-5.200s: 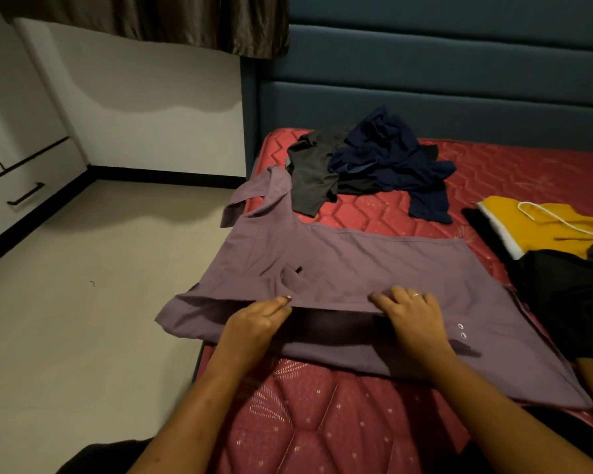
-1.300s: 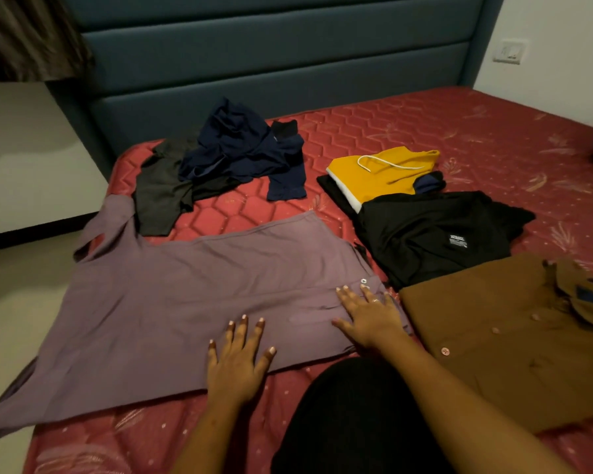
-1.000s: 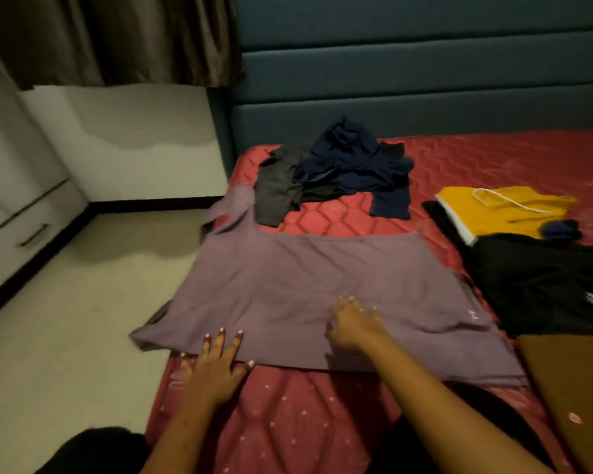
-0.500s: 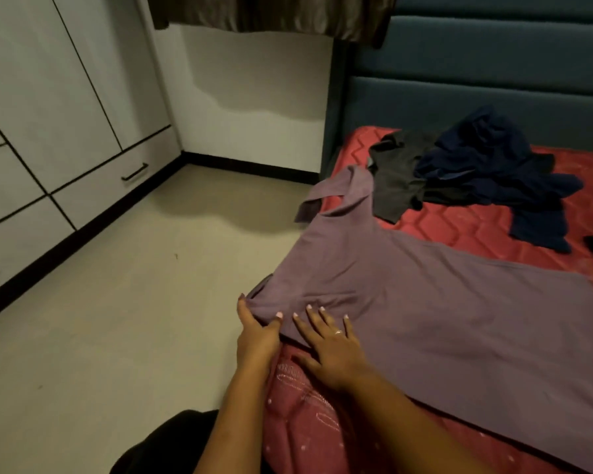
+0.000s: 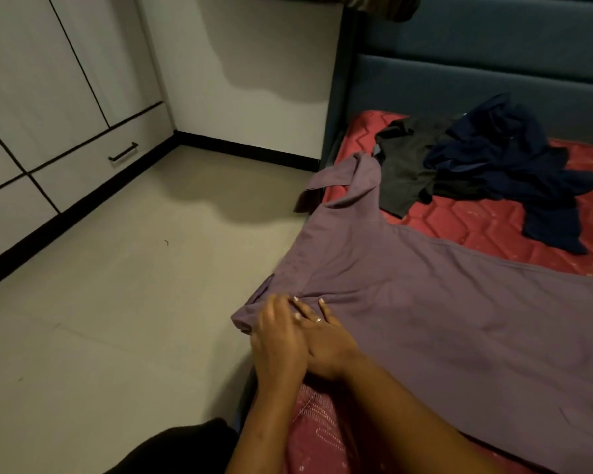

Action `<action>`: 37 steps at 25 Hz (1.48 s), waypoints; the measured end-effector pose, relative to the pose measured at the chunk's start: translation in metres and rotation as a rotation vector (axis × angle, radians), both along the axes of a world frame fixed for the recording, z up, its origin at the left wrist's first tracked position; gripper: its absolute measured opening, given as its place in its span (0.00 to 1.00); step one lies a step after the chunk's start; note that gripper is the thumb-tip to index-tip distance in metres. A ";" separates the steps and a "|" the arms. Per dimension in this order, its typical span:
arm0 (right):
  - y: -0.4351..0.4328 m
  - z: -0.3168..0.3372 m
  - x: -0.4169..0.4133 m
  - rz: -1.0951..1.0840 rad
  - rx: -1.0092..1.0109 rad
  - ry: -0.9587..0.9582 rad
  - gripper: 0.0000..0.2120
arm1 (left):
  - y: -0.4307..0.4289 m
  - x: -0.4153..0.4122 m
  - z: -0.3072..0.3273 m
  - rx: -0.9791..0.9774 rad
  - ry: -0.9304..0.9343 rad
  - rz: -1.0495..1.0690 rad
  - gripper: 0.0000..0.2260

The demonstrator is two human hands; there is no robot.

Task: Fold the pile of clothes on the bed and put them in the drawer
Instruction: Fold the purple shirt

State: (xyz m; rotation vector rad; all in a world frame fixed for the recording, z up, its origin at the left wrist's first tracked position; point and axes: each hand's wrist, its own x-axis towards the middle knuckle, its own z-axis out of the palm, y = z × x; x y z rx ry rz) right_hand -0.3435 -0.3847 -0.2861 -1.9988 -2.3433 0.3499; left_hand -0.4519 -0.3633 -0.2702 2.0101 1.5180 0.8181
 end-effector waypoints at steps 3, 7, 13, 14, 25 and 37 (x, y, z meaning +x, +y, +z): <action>-0.018 -0.003 0.036 0.053 0.085 -0.086 0.28 | -0.025 0.016 -0.018 -0.095 0.146 -0.366 0.45; -0.040 -0.007 0.083 -0.209 0.142 -0.178 0.25 | -0.024 0.020 -0.035 0.007 0.465 -0.424 0.34; -0.051 -0.011 0.129 -0.541 0.085 -0.159 0.33 | -0.022 0.019 -0.032 -0.047 0.487 -0.407 0.42; -0.051 -0.012 0.129 -0.557 0.088 -0.161 0.33 | -0.021 0.020 -0.031 -0.057 0.493 -0.397 0.44; -0.164 0.011 0.181 -0.332 -0.039 -0.389 0.26 | -0.056 0.064 -0.009 -0.066 0.757 -0.458 0.27; -0.346 0.007 0.276 -0.745 -0.231 -0.310 0.25 | -0.147 0.167 -0.008 -0.173 0.816 -0.820 0.38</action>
